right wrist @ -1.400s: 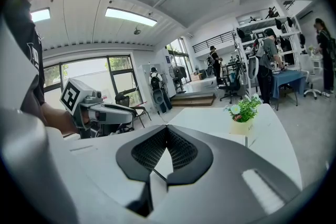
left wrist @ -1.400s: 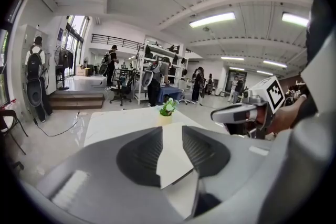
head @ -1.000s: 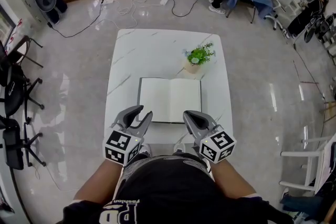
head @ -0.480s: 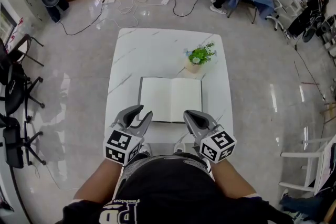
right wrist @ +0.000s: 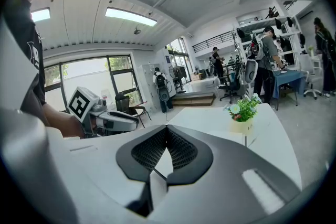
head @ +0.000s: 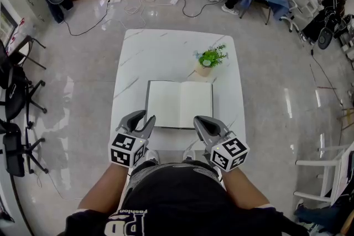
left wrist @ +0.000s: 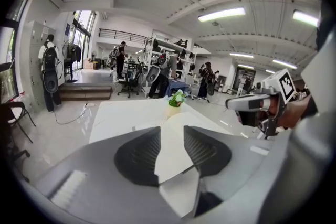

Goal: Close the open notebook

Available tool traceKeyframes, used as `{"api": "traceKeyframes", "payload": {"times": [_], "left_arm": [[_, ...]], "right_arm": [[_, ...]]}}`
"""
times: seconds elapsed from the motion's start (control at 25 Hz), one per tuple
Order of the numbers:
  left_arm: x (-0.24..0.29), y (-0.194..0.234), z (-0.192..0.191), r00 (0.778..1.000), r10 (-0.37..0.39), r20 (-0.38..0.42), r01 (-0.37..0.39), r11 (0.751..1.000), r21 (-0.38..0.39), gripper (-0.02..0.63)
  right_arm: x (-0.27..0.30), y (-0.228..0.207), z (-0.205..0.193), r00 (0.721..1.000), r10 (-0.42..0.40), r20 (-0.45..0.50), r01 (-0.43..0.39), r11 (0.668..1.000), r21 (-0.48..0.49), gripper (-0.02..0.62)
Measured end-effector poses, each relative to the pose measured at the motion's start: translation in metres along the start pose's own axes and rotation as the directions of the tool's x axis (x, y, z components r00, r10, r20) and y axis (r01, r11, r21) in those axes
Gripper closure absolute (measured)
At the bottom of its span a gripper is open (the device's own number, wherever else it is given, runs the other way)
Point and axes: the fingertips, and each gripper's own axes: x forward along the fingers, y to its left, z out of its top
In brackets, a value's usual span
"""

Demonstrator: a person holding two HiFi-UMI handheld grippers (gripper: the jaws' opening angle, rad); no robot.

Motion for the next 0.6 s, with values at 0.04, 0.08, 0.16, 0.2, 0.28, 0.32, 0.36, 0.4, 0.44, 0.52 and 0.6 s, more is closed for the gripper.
{"api": "traceKeyframes", "payload": {"times": [0.04, 0.08, 0.16, 0.2, 0.28, 0.32, 0.36, 0.4, 0.44, 0.52, 0.6], "left_arm": [[0.003, 0.006, -0.009, 1.000, 0.007, -0.018, -0.008, 0.999, -0.036, 0.411], [0.006, 0.013, -0.019, 0.999, 0.015, -0.035, -0.017, 0.997, -0.073, 0.408], [0.010, 0.025, -0.038, 0.997, 0.030, -0.070, -0.039, 0.990, -0.137, 0.400], [0.013, 0.030, -0.047, 0.996, 0.033, -0.087, -0.047, 0.985, -0.169, 0.395], [0.019, 0.038, -0.065, 0.993, 0.023, -0.112, -0.052, 0.966, -0.255, 0.387], [0.022, 0.042, -0.075, 0.993, 0.012, -0.120, -0.050, 0.948, -0.313, 0.384], [0.025, 0.045, -0.083, 0.993, -0.001, -0.121, -0.046, 0.924, -0.379, 0.380], [0.027, 0.048, -0.091, 0.993, -0.015, -0.116, -0.039, 0.894, -0.446, 0.379], [0.030, 0.050, -0.098, 0.994, -0.028, -0.107, -0.030, 0.862, -0.506, 0.379], [0.033, 0.051, -0.109, 0.994, -0.049, -0.095, -0.016, 0.810, -0.586, 0.374], [0.037, 0.050, -0.116, 0.994, -0.063, -0.091, -0.007, 0.783, -0.622, 0.374]], "right_arm": [[0.000, 0.000, 0.000, 1.000, 0.000, 0.000, 0.000, 1.000, -0.001, 0.595], [-0.001, 0.000, 0.000, 1.000, 0.000, 0.000, 0.000, 1.000, -0.001, 0.595], [-0.002, 0.000, 0.000, 1.000, -0.001, -0.001, 0.001, 1.000, -0.001, 0.595], [-0.003, 0.000, 0.000, 1.000, -0.002, -0.002, 0.002, 1.000, -0.001, 0.595], [-0.004, 0.000, -0.001, 1.000, -0.005, -0.004, 0.005, 1.000, 0.000, 0.595], [-0.004, 0.000, -0.002, 1.000, -0.007, -0.004, 0.007, 1.000, 0.001, 0.595], [-0.005, 0.000, -0.002, 1.000, -0.008, -0.003, 0.008, 1.000, 0.001, 0.595], [-0.005, 0.000, -0.003, 1.000, -0.008, -0.003, 0.008, 1.000, 0.002, 0.595], [-0.006, 0.000, -0.003, 1.000, -0.009, -0.003, 0.009, 1.000, 0.002, 0.595], [-0.007, 0.000, -0.004, 1.000, -0.012, -0.003, 0.012, 1.000, 0.003, 0.595], [-0.009, -0.001, -0.004, 1.000, -0.017, -0.003, 0.017, 1.000, 0.006, 0.595]]}}
